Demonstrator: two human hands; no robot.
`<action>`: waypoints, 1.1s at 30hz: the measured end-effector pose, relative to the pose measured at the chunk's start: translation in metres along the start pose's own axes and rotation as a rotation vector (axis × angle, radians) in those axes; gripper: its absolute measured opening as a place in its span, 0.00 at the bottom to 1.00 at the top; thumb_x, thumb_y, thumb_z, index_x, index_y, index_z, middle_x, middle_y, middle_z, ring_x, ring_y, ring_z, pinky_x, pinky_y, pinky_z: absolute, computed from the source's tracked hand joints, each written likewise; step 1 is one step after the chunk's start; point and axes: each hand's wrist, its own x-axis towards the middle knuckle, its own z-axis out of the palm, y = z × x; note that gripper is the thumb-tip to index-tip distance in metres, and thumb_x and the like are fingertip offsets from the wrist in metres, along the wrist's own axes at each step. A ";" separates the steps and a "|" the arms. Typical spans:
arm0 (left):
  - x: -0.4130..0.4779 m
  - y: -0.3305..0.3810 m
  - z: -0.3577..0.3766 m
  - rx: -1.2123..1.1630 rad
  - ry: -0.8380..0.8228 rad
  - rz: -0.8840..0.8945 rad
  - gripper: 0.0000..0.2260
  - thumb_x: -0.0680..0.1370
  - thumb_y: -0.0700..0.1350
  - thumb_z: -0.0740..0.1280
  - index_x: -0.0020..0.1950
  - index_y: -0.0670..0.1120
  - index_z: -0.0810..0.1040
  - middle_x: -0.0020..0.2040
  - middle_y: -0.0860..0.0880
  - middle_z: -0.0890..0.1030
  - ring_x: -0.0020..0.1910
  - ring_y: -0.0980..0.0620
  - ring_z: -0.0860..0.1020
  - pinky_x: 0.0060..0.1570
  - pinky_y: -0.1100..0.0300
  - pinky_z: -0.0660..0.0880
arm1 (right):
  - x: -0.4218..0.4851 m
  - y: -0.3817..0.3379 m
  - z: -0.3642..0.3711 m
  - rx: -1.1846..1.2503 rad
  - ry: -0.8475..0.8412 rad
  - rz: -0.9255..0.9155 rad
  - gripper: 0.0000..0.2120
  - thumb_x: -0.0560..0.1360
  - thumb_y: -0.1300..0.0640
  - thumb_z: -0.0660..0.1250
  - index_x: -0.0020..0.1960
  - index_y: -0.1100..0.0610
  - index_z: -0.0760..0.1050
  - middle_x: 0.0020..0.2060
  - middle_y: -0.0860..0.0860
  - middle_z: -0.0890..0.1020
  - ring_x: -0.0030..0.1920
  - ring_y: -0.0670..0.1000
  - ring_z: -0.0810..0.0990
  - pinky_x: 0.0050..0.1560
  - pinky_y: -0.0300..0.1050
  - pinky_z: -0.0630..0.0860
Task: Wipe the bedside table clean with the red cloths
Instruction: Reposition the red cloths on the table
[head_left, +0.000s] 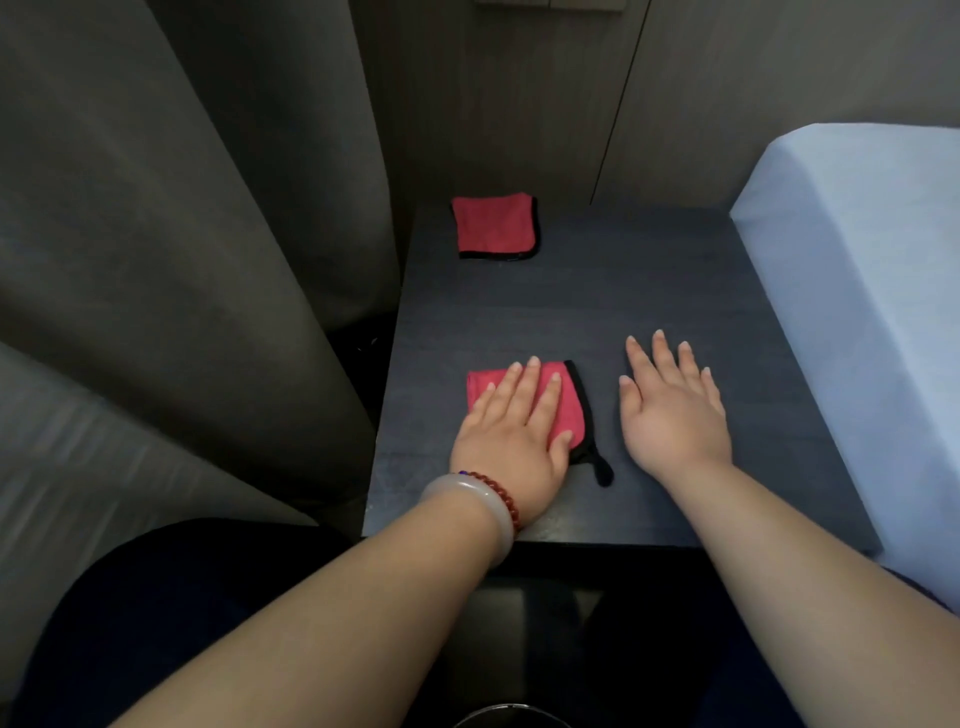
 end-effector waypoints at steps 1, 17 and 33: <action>0.000 -0.012 0.001 0.010 0.010 -0.017 0.28 0.82 0.57 0.47 0.80 0.50 0.43 0.80 0.49 0.41 0.78 0.51 0.40 0.75 0.54 0.39 | 0.000 0.001 0.001 -0.001 0.001 -0.001 0.25 0.82 0.45 0.44 0.79 0.45 0.50 0.80 0.47 0.50 0.79 0.52 0.45 0.77 0.51 0.43; 0.045 -0.102 -0.024 0.008 -0.062 -0.297 0.28 0.82 0.59 0.46 0.80 0.55 0.42 0.80 0.50 0.41 0.79 0.47 0.42 0.76 0.48 0.44 | 0.002 -0.002 0.003 -0.053 0.003 0.005 0.26 0.82 0.46 0.42 0.80 0.45 0.49 0.80 0.47 0.49 0.79 0.52 0.45 0.77 0.51 0.43; 0.115 -0.104 -0.038 0.026 -0.101 -0.362 0.29 0.82 0.59 0.44 0.80 0.52 0.40 0.80 0.47 0.39 0.78 0.46 0.39 0.76 0.48 0.41 | 0.001 -0.002 0.001 -0.039 -0.002 0.006 0.26 0.82 0.46 0.42 0.80 0.45 0.48 0.79 0.46 0.49 0.79 0.51 0.44 0.78 0.51 0.43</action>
